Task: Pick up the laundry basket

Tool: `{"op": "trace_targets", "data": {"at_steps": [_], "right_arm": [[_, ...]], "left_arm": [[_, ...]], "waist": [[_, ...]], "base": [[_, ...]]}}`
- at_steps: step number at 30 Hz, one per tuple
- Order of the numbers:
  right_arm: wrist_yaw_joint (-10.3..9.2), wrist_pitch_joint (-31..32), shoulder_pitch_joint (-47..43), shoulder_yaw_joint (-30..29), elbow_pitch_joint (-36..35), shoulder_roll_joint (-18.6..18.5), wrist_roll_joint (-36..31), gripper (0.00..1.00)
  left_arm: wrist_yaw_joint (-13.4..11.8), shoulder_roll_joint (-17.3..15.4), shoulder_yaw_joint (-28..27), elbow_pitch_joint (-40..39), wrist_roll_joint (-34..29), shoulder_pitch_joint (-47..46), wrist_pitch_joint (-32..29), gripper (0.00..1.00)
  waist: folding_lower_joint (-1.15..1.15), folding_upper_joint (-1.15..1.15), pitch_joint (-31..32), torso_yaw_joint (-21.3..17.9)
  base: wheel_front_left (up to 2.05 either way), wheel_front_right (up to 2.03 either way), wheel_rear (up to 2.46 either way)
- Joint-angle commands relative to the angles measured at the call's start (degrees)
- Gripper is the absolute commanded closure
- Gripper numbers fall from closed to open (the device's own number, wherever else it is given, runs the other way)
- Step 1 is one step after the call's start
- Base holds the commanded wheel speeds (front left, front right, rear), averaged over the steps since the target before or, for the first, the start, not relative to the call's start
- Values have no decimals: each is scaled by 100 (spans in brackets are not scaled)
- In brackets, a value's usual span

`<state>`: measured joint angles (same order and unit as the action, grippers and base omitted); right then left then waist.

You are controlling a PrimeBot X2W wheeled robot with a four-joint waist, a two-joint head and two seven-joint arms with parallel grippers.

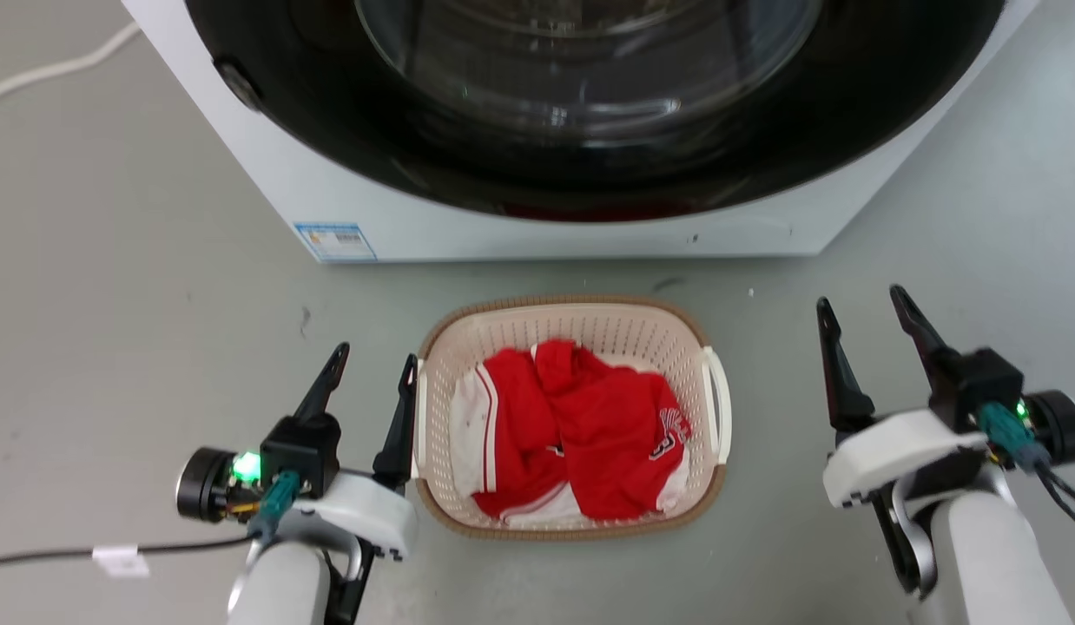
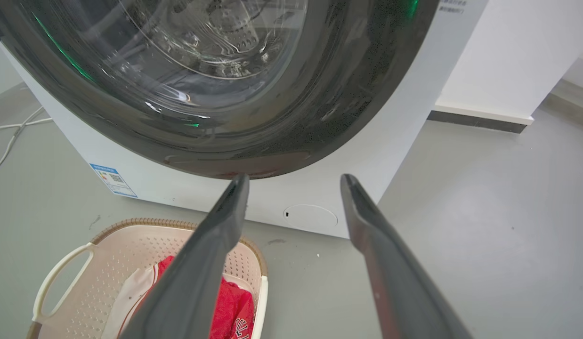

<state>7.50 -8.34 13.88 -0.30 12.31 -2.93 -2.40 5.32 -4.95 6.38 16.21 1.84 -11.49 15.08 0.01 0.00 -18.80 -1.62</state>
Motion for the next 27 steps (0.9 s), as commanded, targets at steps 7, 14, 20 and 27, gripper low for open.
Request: {"op": "trace_targets", "data": {"at_steps": [7, 14, 20, 27], "right_arm": [[-2, 375, 885, 48, 933, 9, 43, 0], [-2, 591, 1628, 169, 2018, 9, 143, 0], [-2, 718, 2132, 276, 2765, 6, 254, 0], [-2, 967, 2595, 334, 3563, 6, 360, 0]], "left_arm": [[121, -207, 39, 1308, 117, -1170, 14, 0], [189, -368, 224, 2442, 173, -2030, 13, 0], [208, -437, 499, 3406, 264, -2629, 13, 0], [211, -423, 938, 4287, 432, -3225, 14, 0]], "waist": [[-1, 0, -1162, 0], [-1, 0, -1678, 34], [-1, 0, -2002, 91], [-1, 0, -2262, 160]], "base": [[0, 0, 0], [0, 0, 0], [0, 0, 0], [0, 0, 0]]}}
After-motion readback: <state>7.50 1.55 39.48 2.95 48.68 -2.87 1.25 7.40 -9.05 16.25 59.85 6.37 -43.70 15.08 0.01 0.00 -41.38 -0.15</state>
